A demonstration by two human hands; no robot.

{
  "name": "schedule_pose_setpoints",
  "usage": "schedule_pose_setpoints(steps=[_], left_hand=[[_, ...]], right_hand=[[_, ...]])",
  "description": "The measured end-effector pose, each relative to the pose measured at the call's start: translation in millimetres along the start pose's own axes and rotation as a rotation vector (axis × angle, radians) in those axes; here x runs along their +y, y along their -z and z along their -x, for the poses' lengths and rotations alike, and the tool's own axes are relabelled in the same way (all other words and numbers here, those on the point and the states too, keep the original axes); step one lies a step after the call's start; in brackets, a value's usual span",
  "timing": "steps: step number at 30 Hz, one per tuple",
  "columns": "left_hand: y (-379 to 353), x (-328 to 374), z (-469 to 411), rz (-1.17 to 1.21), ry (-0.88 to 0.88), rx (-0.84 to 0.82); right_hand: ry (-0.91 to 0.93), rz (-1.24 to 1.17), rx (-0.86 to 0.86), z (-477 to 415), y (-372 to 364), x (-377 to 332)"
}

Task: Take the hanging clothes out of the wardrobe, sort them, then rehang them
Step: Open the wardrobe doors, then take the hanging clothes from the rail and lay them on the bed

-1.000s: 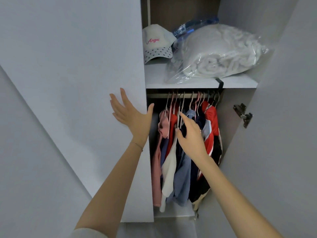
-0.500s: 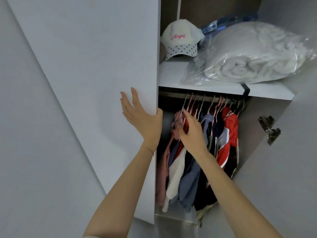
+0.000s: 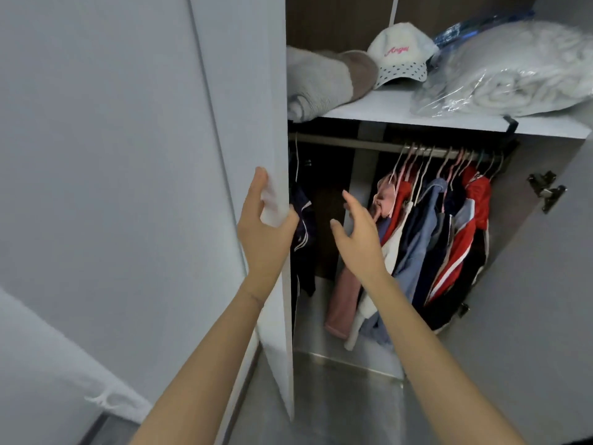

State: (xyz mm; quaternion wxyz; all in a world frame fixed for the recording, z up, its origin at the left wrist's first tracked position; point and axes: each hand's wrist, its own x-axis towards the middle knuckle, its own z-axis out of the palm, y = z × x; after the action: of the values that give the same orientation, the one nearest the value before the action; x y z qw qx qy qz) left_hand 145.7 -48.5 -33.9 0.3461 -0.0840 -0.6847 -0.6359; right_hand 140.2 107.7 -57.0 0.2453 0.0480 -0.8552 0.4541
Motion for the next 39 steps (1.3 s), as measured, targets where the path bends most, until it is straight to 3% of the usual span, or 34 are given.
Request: schedule_pose_setpoints(steps=[11, 13, 15, 18, 29, 39], left_hand=[[155, -7, -13, -0.292, 0.072, 0.225], [168, -8, -12, -0.338, 0.029, 0.222], [169, -8, -7, -0.496, -0.126, 0.209], [148, -10, 1, -0.616, -0.309, 0.090], [6, -66, -19, -0.651, -0.258, -0.375], [-100, -128, -40, -0.634, -0.128, -0.409]], right_hand=[[-0.016, 0.018, -0.085, 77, -48, -56], [-0.009, 0.027, -0.097, 81, -53, -60], [-0.005, 0.046, -0.102, 81, -55, -60], [-0.008, 0.100, -0.085, 76, -51, -55], [-0.073, 0.256, -0.079, 2, 8, 46], [-0.147, 0.225, -0.168, -88, 22, 150]])
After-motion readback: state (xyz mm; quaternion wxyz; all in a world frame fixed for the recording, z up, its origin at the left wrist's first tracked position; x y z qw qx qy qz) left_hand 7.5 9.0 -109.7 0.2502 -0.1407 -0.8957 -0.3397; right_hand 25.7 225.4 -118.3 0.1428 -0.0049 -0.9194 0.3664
